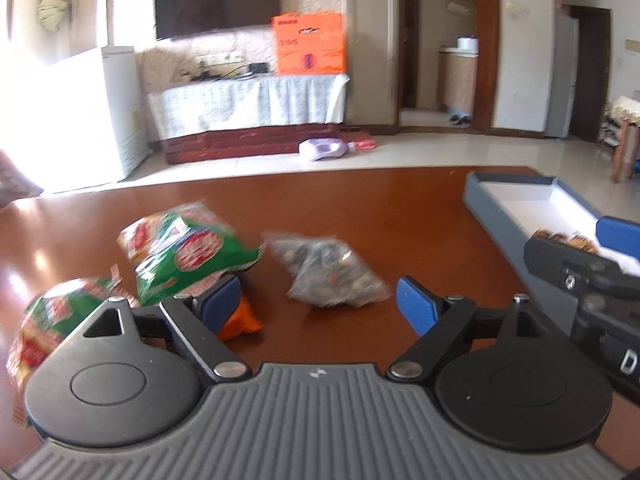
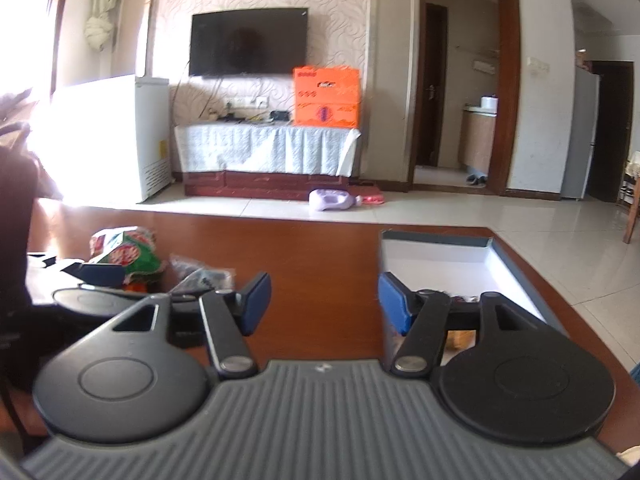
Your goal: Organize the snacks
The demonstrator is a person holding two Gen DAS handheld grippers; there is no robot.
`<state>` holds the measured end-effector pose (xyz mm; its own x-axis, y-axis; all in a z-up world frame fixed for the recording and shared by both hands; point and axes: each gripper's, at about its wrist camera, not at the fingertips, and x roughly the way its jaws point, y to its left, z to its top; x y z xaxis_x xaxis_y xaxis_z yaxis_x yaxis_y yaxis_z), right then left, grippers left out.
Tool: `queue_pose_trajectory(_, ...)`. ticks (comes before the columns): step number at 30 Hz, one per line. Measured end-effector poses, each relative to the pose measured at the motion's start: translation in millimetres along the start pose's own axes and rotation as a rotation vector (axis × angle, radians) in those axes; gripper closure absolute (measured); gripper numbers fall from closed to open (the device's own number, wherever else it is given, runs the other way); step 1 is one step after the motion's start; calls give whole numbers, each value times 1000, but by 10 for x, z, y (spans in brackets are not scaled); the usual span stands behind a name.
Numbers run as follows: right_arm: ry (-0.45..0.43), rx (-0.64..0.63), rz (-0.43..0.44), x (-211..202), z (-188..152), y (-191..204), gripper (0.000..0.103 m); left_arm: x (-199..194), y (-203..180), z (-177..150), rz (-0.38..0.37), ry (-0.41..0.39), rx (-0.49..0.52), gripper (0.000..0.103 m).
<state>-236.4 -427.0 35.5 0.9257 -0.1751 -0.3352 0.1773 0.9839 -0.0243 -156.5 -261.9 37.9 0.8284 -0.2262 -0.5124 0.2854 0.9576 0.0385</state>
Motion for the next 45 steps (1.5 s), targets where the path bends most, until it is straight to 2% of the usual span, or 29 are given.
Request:
queue_pose_trajectory(11, 63, -16, 31, -6, -52, 83, 39, 140, 133, -391, 33, 120, -81, 11)
queue_pose_trajectory(13, 63, -17, 35, -12, -55, 83, 39, 179, 195, -378, 20, 120, -123, 12)
queue_pose_trajectory(17, 69, -20, 45, 11, -47, 83, 39, 295, 317, -320, 49, 131, -155, 12)
queue_pose_trajectory(24, 73, -44, 83, 81, -28, 210, 39, 529, 483, -212, 91, 143, -150, 11)
queue_pose_trajectory(29, 91, -34, 121, 153, -15, 292, 39, 655, 610, -152, 106, 157, -110, 11)
queue_pose_trajectory(32, 114, 13, 155, 260, 31, 310, 39, 735, 721, -113, 94, 163, -111, 7)
queue_pose_trajectory(35, 139, 6, 160, 437, 66, 398, 26, 786, 763, -86, 71, 157, -114, 6)
queue_pose_trajectory(38, 174, -18, 154, 633, 103, 500, 25, 843, 750, -35, 26, 141, -86, 6)
queue_pose_trajectory(40, 207, -7, 168, 788, 100, 550, 24, 897, 766, -5, 52, 130, -68, 8)
queue_pose_trajectory(42, 216, 0, 163, 923, 130, 577, 24, 954, 852, -4, 29, 148, -114, 9)
queue_pose_trajectory(45, 252, 37, 185, 1137, 177, 610, 24, 987, 955, 23, 50, 146, -130, 10)
